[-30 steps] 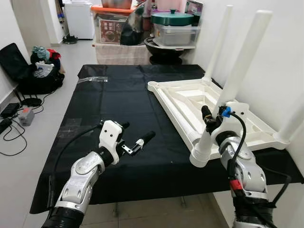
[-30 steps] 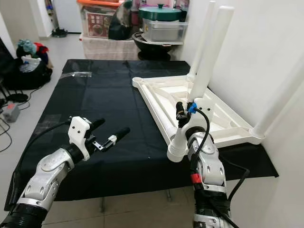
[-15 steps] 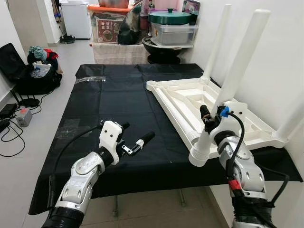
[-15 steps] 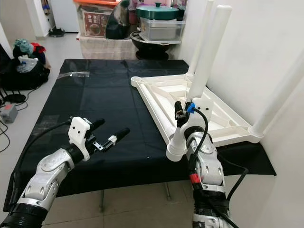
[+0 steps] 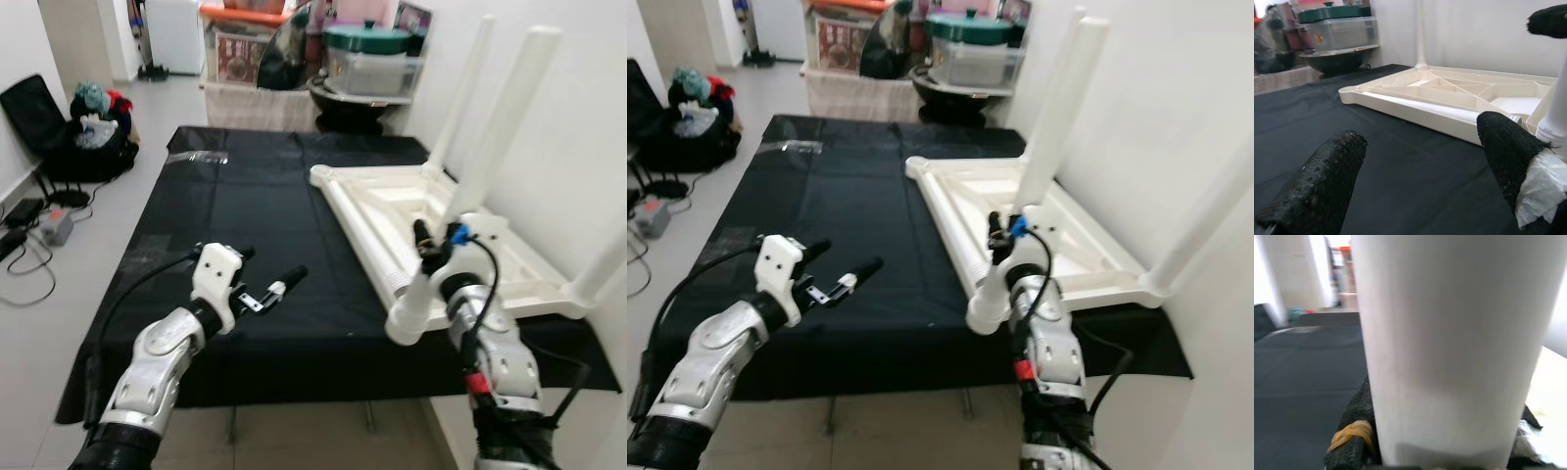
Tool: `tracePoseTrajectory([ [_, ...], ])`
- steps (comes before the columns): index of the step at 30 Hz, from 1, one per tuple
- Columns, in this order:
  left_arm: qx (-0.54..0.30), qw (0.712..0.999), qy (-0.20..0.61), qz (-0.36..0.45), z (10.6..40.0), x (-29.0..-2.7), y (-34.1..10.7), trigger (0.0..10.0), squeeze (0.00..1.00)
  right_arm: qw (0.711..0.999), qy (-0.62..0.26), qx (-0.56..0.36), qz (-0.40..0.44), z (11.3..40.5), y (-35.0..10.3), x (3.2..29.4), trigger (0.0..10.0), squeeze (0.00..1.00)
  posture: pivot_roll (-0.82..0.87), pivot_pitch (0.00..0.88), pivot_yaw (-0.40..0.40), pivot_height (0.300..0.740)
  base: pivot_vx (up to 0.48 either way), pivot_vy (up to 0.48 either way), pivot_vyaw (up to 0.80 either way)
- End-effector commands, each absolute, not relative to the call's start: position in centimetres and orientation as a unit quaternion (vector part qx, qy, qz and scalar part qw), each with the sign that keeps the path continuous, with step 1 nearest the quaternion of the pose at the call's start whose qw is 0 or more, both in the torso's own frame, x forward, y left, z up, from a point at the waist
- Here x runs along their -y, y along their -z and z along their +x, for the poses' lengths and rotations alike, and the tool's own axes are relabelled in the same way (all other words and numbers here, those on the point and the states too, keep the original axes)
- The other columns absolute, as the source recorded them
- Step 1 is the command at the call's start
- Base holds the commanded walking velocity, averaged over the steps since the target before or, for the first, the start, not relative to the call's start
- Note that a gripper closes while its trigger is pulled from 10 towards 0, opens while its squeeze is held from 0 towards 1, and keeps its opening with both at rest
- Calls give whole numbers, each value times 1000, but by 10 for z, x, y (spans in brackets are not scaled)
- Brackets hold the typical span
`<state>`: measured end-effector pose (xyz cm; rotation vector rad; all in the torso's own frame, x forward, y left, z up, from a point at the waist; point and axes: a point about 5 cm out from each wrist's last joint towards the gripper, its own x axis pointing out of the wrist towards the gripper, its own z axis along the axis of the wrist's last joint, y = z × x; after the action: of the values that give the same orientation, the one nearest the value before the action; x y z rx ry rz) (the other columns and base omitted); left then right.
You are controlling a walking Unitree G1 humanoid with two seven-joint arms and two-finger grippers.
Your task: Building children table
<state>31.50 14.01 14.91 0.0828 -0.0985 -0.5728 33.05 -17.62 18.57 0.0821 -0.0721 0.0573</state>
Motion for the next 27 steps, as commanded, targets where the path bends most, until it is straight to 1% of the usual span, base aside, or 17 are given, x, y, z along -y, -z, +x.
tracePoseTrajectory([
  [1,50,955,291,39,315,-134,-149,10000,0,997,-50,27,49,329,-178,171,10000,0,27,0,-79,740,0,-480,800],
  [5,50,955,290,38,316,-134,-149,10000,0,999,-35,20,35,330,-175,178,10000,0,26,0,-79,740,0,-480,800],
  [9,52,956,288,36,316,-134,-149,10000,0,999,-16,15,44,331,-173,183,10000,0,24,0,-78,740,0,-452,800],
  [12,55,959,276,27,317,-136,-150,10000,0,998,-7,14,55,331,-172,185,10000,0,23,0,-77,740,0,0,708],
  [13,55,961,272,23,318,-137,-150,10000,0,998,-2,12,65,331,-171,186,10000,0,24,0,-78,740,0,0,0],
  [20,55,962,266,23,319,-140,-151,10000,0,998,12,1,60,331,-168,189,10000,0,24,0,-78,740,0,0,0],
  [21,55,963,264,23,320,-140,-151,10000,0,997,43,-11,57,331,-164,195,10000,0,23,0,-79,740,0,0,0],
  [22,55,963,264,23,320,-140,-151,10000,0,997,43,-11,57,331,-164,195,10000,0,23,0,-79,740,0,0,0],
  [23,54,963,262,23,320,-141,-150,10000,0,995,76,-24,53,331,-160,202,10000,0,22,0,-78,740,0,0,0],
  [24,54,963,262,23,320,-141,-150,10000,0,995,76,-24,53,331,-160,202,10000,0,22,0,-78,740,0,0,0],
  [26,54,964,260,23,319,-141,-150,10000,0,988,139,-57,32,327,-150,213,10000,0,20,0,-77,740,0,0,0],
  [27,54,964,260,23,319,-141,-150,10000,0,988,139,-57,32,327,-150,213,10000,0,20,0,-77,740,0,0,0],
])
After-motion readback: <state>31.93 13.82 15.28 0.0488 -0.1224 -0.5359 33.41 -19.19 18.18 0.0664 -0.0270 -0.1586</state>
